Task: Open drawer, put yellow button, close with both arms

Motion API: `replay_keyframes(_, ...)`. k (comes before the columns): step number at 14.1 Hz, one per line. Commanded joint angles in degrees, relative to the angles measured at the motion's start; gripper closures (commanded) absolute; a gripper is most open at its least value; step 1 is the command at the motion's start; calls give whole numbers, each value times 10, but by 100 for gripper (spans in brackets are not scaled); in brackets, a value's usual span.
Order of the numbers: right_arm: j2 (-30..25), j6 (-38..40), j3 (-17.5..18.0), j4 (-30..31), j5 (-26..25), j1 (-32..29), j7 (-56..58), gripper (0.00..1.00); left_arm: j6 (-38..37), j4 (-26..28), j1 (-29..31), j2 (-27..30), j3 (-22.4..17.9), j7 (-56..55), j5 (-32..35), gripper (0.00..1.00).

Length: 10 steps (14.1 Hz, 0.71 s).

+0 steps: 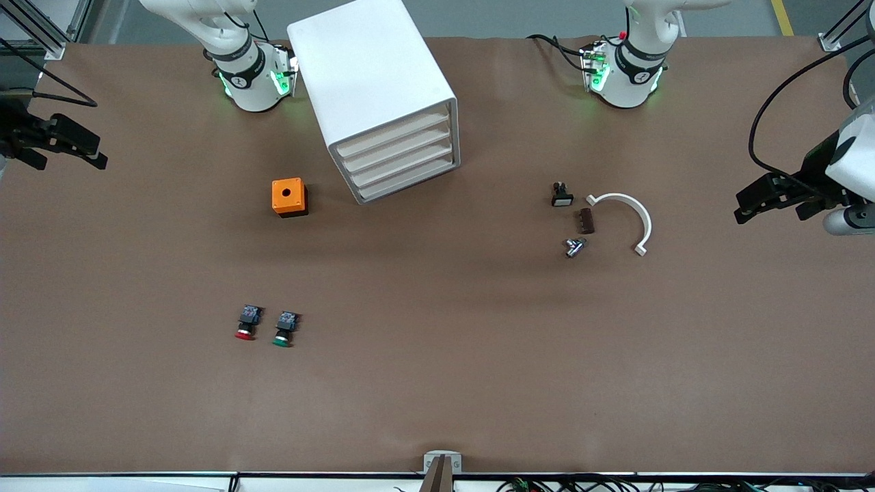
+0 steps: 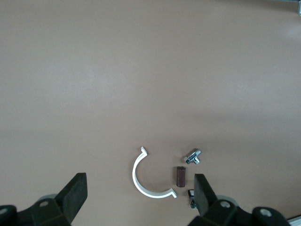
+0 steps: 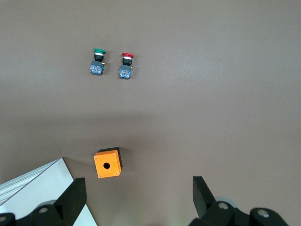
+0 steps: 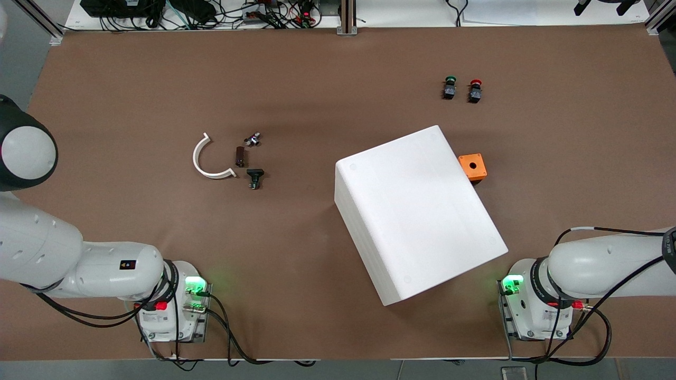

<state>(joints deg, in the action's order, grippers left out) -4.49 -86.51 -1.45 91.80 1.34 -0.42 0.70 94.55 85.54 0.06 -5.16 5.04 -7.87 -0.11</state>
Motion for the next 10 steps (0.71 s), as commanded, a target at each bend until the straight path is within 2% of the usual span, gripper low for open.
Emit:
replay_keyframes(1, -18, -7, 0, 18, 8, -5, 10, 0, -14, -15, 3, -3, 1, 0, -4, 1)
replay_keyframes(10, -18, -8, 2, 18, 8, -3, 9, 0, -23, -23, 6, -4, -2, -1, -2, 1)
